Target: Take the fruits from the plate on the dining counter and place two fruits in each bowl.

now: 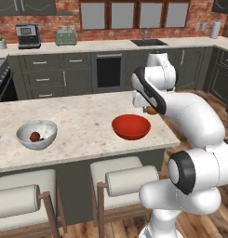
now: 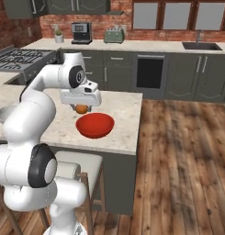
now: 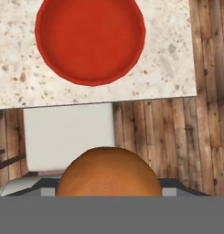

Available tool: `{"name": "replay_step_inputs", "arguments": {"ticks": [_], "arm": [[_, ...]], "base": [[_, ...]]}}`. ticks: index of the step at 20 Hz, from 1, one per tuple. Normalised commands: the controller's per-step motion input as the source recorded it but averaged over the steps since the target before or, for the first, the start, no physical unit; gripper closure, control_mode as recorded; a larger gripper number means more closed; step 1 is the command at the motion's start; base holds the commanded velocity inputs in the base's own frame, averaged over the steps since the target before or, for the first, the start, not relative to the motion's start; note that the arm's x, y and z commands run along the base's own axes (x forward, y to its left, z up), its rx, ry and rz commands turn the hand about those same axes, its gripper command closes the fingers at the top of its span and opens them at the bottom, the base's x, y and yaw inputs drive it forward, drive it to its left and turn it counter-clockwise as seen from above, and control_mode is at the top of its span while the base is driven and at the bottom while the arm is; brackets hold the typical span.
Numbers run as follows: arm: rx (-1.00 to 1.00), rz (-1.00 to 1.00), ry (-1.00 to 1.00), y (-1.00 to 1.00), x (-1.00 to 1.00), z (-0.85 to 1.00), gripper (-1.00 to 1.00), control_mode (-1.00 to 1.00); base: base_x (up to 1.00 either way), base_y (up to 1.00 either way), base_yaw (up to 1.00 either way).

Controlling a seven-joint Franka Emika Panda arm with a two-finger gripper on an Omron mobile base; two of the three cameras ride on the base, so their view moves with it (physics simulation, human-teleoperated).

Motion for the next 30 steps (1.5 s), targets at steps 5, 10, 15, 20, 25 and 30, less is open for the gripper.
{"name": "replay_step_inputs", "arguments": {"ticks": [5, 10, 15, 20, 25, 30], "arm": [[0.0, 0.01, 0.0, 0.0, 0.34, 0.0, 1.0, -1.0], [0.0, 0.07, 0.01, 0.0, 1.0, -0.1, 1.0, -1.0], [0.03, 0.1, 0.02, 0.0, 0.82, -0.48, 1.0, -1.0], [0.02, 0.11, 0.0, 0.02, 0.45, -0.53, 1.0, -1.0], [0.0, 0.11, 0.0, 0.06, 0.35, -0.59, 1.0, -1.0], [0.0, 0.07, 0.0, 0.2, 0.17, -0.46, 1.0, -1.0]], "base": [[0.4, 0.0, 0.01], [0.0, 0.0, 0.0], [0.0, 0.0, 0.0], [0.0, 0.0, 0.0], [0.0, 0.0, 0.0], [0.0, 0.0, 0.0]]}}
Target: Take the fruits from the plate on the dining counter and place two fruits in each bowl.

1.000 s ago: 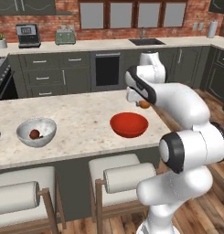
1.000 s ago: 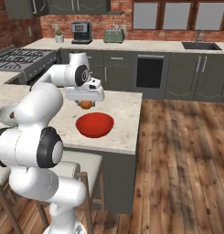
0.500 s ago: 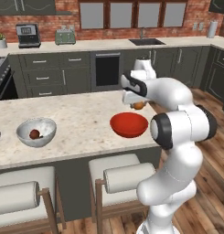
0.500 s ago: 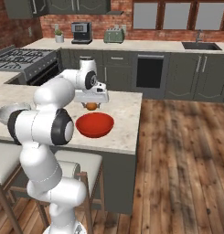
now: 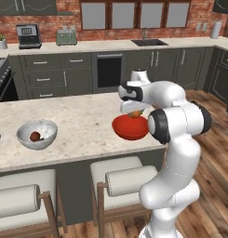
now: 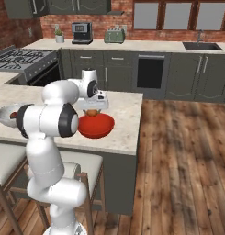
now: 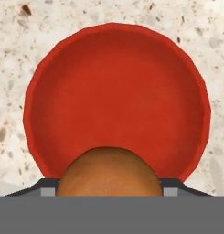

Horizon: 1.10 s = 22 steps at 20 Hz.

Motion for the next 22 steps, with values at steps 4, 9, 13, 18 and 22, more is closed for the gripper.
{"name": "replay_step_inputs", "arguments": {"ticks": [4, 9, 13, 18, 22], "arm": [[0.0, 0.07, 0.0, 0.03, 0.1, -0.53, 1.0, -1.0], [0.0, 0.06, 0.0, 0.0, 0.03, -0.53, 1.0, -1.0], [0.0, 0.04, 0.0, 0.0, 0.0, -0.42, 1.0, -1.0], [0.0, 0.03, 0.0, 0.0, 0.0, -0.42, 1.0, -1.0], [0.0, 0.02, 0.0, 0.0, 0.0, -0.24, 1.0, -1.0]], "base": [[0.0, 0.0, 0.0], [0.0, 0.0, 0.0], [0.0, 0.0, 0.0], [0.0, 0.0, 0.0], [0.0, 0.0, 0.0]]}}
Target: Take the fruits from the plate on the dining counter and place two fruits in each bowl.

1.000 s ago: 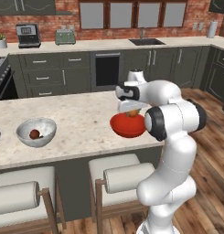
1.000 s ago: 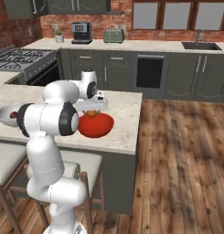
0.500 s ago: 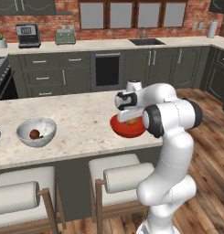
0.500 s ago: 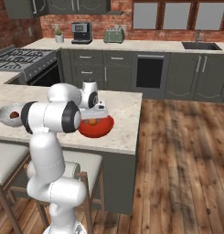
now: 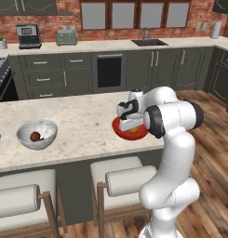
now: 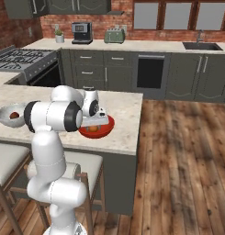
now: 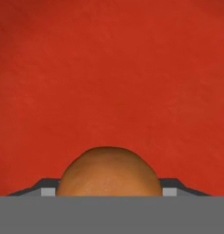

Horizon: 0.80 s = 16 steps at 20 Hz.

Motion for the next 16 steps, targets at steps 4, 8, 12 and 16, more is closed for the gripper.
{"name": "replay_step_inputs", "arguments": {"ticks": [4, 8, 12, 16], "arm": [[0.0, 0.0, 0.01, 0.0, 0.01, -0.04, -1.0, -1.0], [0.0, 0.0, 0.0, 0.0, 0.0, 0.0, -1.0, -1.0], [0.0, 0.0, 0.0, 0.0, 0.0, 0.0, -1.0, -1.0], [0.0, 0.0, 0.0, 0.0, 0.0, 0.22, -1.0, -1.0]], "base": [[0.0, 0.0, 0.0], [0.0, 0.0, 0.0], [0.0, 0.0, 0.0], [0.0, 0.0, 0.0]]}}
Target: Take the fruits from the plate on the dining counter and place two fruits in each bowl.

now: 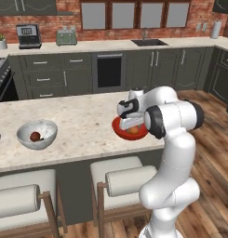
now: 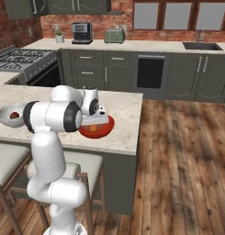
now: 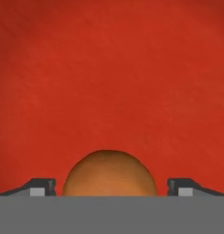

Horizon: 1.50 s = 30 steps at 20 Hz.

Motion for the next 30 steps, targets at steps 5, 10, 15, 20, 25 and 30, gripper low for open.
{"name": "replay_step_inputs", "arguments": {"ticks": [5, 10, 15, 20, 25, 30], "arm": [[0.0, -0.16, -0.02, 0.0, -0.15, 0.61, -1.0, -1.0], [0.0, -0.28, -0.03, -0.02, -0.9, 0.98, -1.0, -1.0], [0.03, -0.35, 0.0, -0.4, -1.0, 0.87, -1.0, -1.0], [0.03, -0.15, -0.1, -0.13, -1.0, 0.96, -1.0, -1.0], [0.0, 0.01, -0.1, 0.0, -0.96, 0.61, -1.0, -1.0], [-0.01, 0.03, 0.0, 0.15, -0.9, 0.17, -1.0, -1.0]], "base": [[0.0, 0.0, 0.0], [0.0, 0.0, 0.0], [0.0, 0.0, 0.0], [0.0, 0.0, 0.0], [0.0, 0.0, 0.0], [0.0, 0.0, 0.0]]}}
